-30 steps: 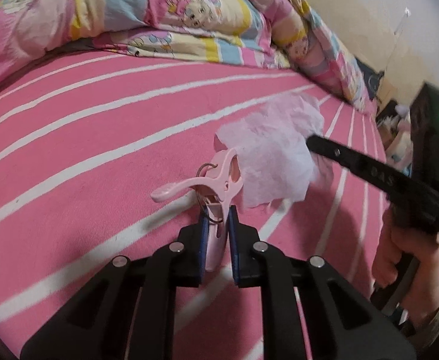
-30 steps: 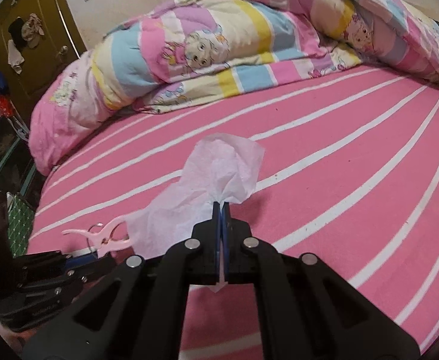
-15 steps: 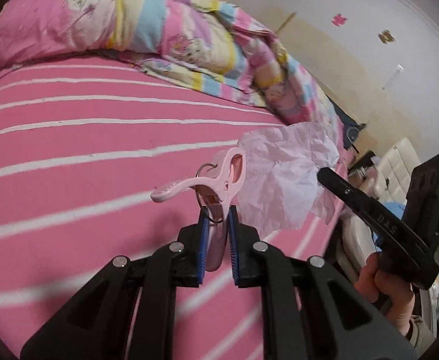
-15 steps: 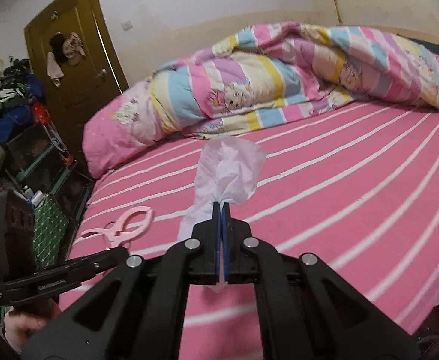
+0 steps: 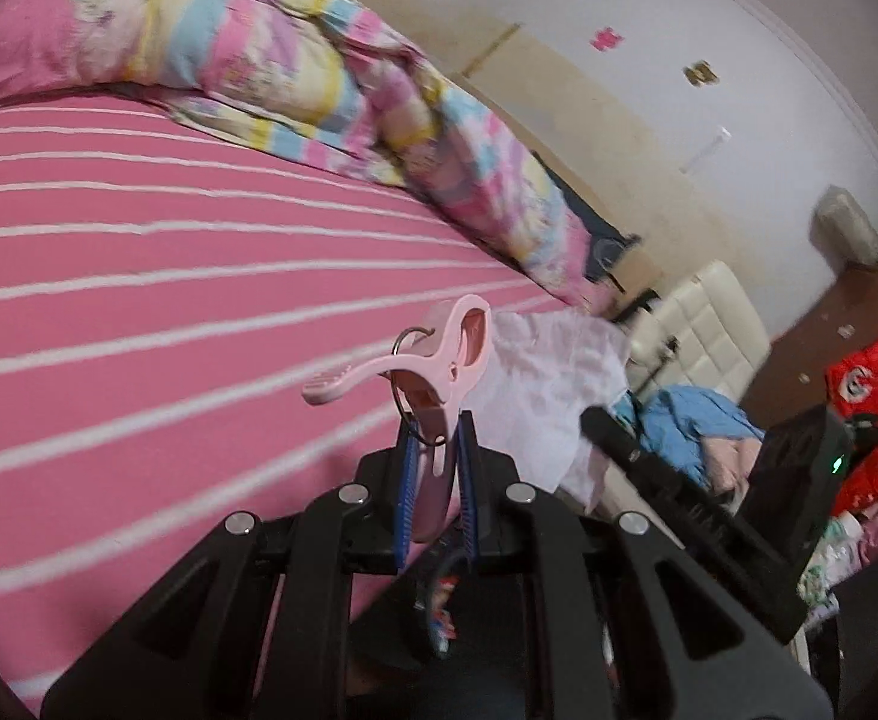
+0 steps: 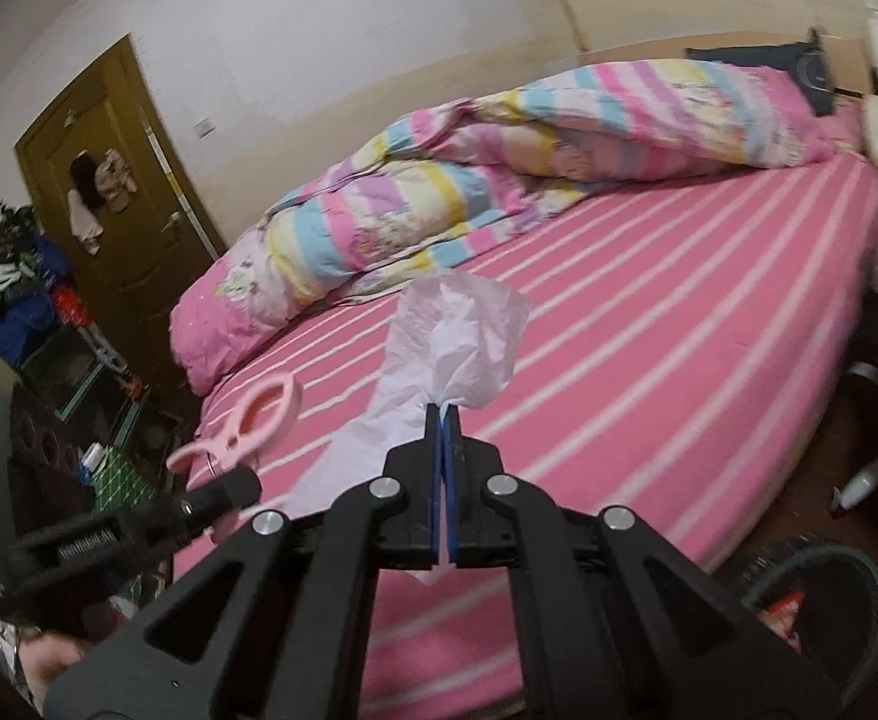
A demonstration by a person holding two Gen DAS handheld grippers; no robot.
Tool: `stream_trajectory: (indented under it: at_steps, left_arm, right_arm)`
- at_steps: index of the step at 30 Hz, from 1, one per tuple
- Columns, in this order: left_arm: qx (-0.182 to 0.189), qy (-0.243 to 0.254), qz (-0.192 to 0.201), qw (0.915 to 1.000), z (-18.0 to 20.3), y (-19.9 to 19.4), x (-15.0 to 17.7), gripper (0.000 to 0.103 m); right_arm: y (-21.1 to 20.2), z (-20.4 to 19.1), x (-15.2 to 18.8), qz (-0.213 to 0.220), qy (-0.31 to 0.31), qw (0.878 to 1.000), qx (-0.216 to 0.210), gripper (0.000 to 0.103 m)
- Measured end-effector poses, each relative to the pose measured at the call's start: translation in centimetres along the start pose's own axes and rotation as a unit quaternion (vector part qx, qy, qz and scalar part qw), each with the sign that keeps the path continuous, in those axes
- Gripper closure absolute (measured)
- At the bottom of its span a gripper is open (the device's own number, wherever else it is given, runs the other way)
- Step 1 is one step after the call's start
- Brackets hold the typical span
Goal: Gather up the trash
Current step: 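Carry the clothespin and tissue off the bed over the bin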
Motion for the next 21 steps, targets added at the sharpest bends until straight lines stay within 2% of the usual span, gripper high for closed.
stream_trajectory:
  at_steps: [7, 15, 18, 21]
  left_arm:
    - [0.037, 0.022, -0.061, 0.9972, 5.3, 4.7, 3.6, 0.091]
    - [0.078, 0.044, -0.153, 0.9841, 10.2, 10.6, 9.0, 0.091]
    - [0.074, 0.066, -0.183, 0.9781, 12.1, 12.9, 10.8, 0.091]
    - [0.081, 0.068, -0.205, 0.9730, 13.4, 14.9, 12.0, 0.091]
  right_arm:
    - [-5.7, 6.9, 2.1, 0.012, 0.048, 0.997, 0.055, 0.101]
    - [-10.5, 15.1, 5.4, 0.006, 0.090, 0.987, 0.130, 0.101]
    - [-11.5, 17.8, 6.9, -0.002, 0.104, 0.983, 0.154, 0.101]
    - [-12.3, 20.2, 8.4, -0.012, 0.112, 0.978, 0.175, 0.101]
Point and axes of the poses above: each gripper's, at about its wrist camera, not at the fingertips, and y roughly the way its jaws point, z to its right, x to its underside, the point moved 1 cm from there along y, roughly the way its jaws point, and after that the axes turned 2 degrees about z, right-handed, at the moved point
